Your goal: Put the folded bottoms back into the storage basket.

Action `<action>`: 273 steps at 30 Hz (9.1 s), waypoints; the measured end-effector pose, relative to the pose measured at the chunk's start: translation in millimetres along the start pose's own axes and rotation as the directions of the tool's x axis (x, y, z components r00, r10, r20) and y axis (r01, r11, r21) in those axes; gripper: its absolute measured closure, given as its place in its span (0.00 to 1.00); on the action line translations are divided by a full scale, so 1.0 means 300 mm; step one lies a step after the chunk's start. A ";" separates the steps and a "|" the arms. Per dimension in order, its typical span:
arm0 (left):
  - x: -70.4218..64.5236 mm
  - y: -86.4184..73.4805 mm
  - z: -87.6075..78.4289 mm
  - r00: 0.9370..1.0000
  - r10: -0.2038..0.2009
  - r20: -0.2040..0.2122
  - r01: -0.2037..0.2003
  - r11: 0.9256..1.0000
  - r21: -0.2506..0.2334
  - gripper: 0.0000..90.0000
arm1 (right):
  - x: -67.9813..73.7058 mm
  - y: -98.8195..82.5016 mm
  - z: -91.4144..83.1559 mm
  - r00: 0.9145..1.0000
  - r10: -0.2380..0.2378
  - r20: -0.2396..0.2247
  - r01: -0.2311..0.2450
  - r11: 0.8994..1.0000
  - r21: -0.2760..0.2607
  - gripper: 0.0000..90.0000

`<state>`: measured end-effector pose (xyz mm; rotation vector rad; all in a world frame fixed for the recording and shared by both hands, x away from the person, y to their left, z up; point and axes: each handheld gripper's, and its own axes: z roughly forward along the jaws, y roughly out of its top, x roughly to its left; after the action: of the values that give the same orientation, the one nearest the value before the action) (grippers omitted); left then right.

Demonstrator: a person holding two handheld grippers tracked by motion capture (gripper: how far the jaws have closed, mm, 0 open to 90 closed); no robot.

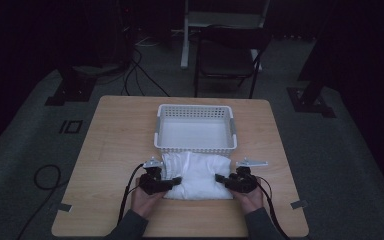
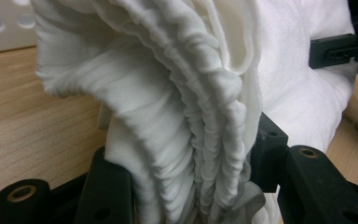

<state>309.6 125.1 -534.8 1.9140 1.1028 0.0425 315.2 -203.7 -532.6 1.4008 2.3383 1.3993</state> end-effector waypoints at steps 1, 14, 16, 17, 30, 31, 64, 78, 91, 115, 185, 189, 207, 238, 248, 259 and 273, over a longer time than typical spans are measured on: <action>-0.005 -0.001 -0.003 1.000 0.005 -0.003 -0.005 1.000 -0.003 0.59 | 0.006 0.001 -0.005 1.000 -0.007 0.003 0.007 1.000 -0.002 0.75; -0.049 0.007 -0.062 1.000 0.022 -0.021 -0.023 0.998 -0.051 0.60 | 0.051 0.013 -0.054 0.999 -0.054 -0.001 0.054 0.997 -0.054 0.75; -0.054 0.009 -0.068 0.999 0.025 -0.020 -0.026 0.998 -0.056 0.60 | 0.055 0.016 -0.062 0.998 -0.060 -0.001 0.060 0.996 -0.060 0.75; -0.055 0.011 -0.071 0.999 0.025 -0.020 -0.026 0.998 -0.059 0.60 | 0.058 0.017 -0.065 0.998 -0.061 -0.001 0.061 0.996 -0.063 0.75; -0.069 0.030 -0.114 0.999 0.041 -0.019 -0.043 0.995 -0.094 0.60 | 0.091 0.042 -0.095 0.995 -0.096 0.006 0.096 0.990 -0.100 0.75; -0.069 0.031 -0.116 0.999 0.040 -0.018 -0.041 0.995 -0.094 0.59 | 0.091 0.043 -0.095 0.995 -0.098 0.007 0.098 0.990 -0.101 0.75; -0.102 0.081 -0.193 0.999 0.040 -0.015 -0.041 0.989 -0.139 0.60 | 0.133 0.103 -0.129 0.988 -0.153 0.029 0.155 0.979 -0.128 0.75; -0.111 0.110 -0.231 0.999 0.041 -0.018 -0.044 0.987 -0.158 0.60 | 0.158 0.132 -0.147 0.986 -0.161 0.031 0.164 0.975 -0.151 0.75; -0.106 0.158 -0.268 0.999 0.049 -0.016 -0.051 0.980 -0.190 0.60 | 0.175 0.180 -0.161 0.984 -0.176 0.036 0.180 0.967 -0.178 0.75; -0.106 0.246 -0.294 0.998 0.055 -0.016 -0.057 0.971 -0.233 0.60 | 0.202 0.267 -0.199 0.977 -0.198 0.076 0.210 0.953 -0.218 0.75; -0.047 0.425 -0.219 0.996 0.050 -0.071 -0.066 0.965 -0.253 0.61 | 0.152 0.421 -0.163 0.961 -0.196 0.194 0.240 0.941 -0.237 0.75; -0.045 0.436 -0.212 0.996 0.055 -0.076 -0.073 0.965 -0.253 0.61 | 0.146 0.429 -0.161 0.959 -0.195 0.204 0.241 0.942 -0.235 0.75; -0.028 0.480 -0.175 0.996 0.037 -0.075 -0.056 0.962 -0.267 0.61 | 0.123 0.466 -0.155 0.955 -0.184 0.233 0.237 0.944 -0.229 0.75; 0.023 0.516 -0.119 0.995 -0.027 -0.091 0.003 0.966 -0.260 0.61 | 0.077 0.505 -0.097 0.957 -0.153 0.246 0.206 0.956 -0.210 0.75; 0.046 0.521 -0.113 0.995 -0.050 -0.090 0.024 0.964 -0.266 0.62 | 0.073 0.517 -0.074 0.959 -0.145 0.243 0.198 0.958 -0.208 0.75; 0.065 0.545 -0.101 0.995 -0.027 -0.096 0.004 0.971 -0.238 0.62 | 0.050 0.524 -0.053 0.965 -0.123 0.232 0.172 0.963 -0.205 0.75; 0.108 0.559 -0.077 0.995 -0.049 -0.089 0.028 0.974 -0.223 0.62 | 0.034 0.542 -0.023 0.969 -0.103 0.226 0.148 0.969 -0.196 0.75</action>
<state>432.2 130.5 -414.0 1.7051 1.1474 0.2276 413.5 -173.8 -406.2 1.2512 2.0390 1.3425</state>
